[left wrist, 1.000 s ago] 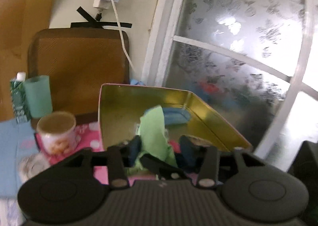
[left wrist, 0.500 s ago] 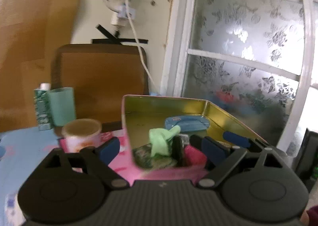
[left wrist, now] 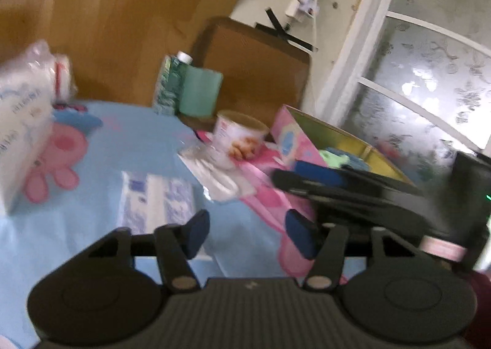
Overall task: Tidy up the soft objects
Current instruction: 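Grasp the clear plastic bag with the right tool and release it into the tin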
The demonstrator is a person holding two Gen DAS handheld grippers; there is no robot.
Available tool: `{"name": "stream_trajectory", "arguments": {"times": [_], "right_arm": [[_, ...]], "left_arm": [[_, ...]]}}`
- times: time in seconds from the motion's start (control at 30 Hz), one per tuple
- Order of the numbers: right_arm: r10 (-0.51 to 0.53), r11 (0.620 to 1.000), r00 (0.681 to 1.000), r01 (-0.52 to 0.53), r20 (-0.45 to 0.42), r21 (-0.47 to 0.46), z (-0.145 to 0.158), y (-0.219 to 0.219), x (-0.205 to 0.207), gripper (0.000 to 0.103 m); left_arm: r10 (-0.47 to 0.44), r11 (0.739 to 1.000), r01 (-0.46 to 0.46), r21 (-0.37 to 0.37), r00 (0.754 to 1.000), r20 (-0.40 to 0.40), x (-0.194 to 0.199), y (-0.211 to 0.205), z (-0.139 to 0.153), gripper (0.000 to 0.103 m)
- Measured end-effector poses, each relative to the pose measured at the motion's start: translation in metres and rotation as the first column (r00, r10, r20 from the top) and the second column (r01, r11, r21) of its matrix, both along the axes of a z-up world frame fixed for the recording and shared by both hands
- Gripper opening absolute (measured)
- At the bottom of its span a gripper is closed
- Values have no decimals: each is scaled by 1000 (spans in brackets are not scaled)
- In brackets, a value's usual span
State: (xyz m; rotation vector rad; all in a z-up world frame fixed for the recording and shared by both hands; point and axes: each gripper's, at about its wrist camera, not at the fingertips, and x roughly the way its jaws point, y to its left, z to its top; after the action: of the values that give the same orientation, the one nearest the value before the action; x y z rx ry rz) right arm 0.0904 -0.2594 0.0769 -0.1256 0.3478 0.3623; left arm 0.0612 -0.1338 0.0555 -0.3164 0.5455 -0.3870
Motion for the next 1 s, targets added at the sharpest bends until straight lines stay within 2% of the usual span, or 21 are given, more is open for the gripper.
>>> {"name": "stream_trajectory", "arguments": {"times": [0.03,0.07,0.13,0.2,0.27,0.37,0.43,0.53,0.57,0.63,0.7,0.77,0.87,0.9,0.93,0.97,1.0], "right_arm": [[-3,1000,1000,3,-23,-6,-2,5,11,42],[-15,1000,999,15,-43,-15,-3,8,21,53],[-18,1000,994,15,-110,-25,-5,13,45,65],[5,1000,984,-6,-177,-2,-7,16,64,67],[-14,1000,978,11,-206,-17,-13,20,72,69],[-56,997,961,39,-270,-68,-24,28,93,80],[-58,996,961,37,-270,-81,-28,30,92,75],[-1,997,964,-21,-264,-81,-25,28,77,66],[18,995,966,-42,-256,-87,-24,27,72,59],[90,986,969,-119,-230,-115,-24,27,44,55],[194,962,958,-228,-213,-149,-25,24,10,55],[291,926,933,-330,-210,-183,-27,19,-25,55],[365,901,904,-404,-222,-161,-24,0,-68,56],[369,902,901,-406,-227,-144,-24,-6,-76,64],[355,912,908,-389,-224,-130,-23,-13,-84,82],[331,925,918,-362,-219,-119,-24,-18,-89,87],[307,937,928,-334,-210,-106,-25,-22,-94,89]], "left_arm": [[-2,1000,2,22,1000,-1,2,-2,-2,39],[-26,999,26,25,1000,-15,4,-3,-6,39],[-34,999,35,-1,996,-87,13,-2,-16,39],[-10,1000,11,15,993,-120,15,-2,-23,39],[48,998,-44,43,993,-110,17,2,-24,37],[132,991,-130,24,984,-118,21,18,-24,37],[206,978,-204,32,970,-126,22,31,-24,37],[253,966,-258,-17,956,-145,15,54,-25,37],[247,966,-256,-42,957,-152,13,60,-24,40],[210,971,-224,-84,967,-143,4,67,-22,46],[170,976,-185,-113,977,-132,-4,69,-21,56],[116,980,-135,-147,984,-133,-10,68,-19,62],[39,984,-60,-166,991,-130,-17,57,-18,74],[25,987,-44,-156,992,-126,-17,51,-17,79],[15,989,-32,-142,992,-122,-17,45,-17,81],[8,991,-24,-131,993,-121,-16,39,-17,82],[-3,992,-12,-123,992,-127,-14,32,-18,82]]}}
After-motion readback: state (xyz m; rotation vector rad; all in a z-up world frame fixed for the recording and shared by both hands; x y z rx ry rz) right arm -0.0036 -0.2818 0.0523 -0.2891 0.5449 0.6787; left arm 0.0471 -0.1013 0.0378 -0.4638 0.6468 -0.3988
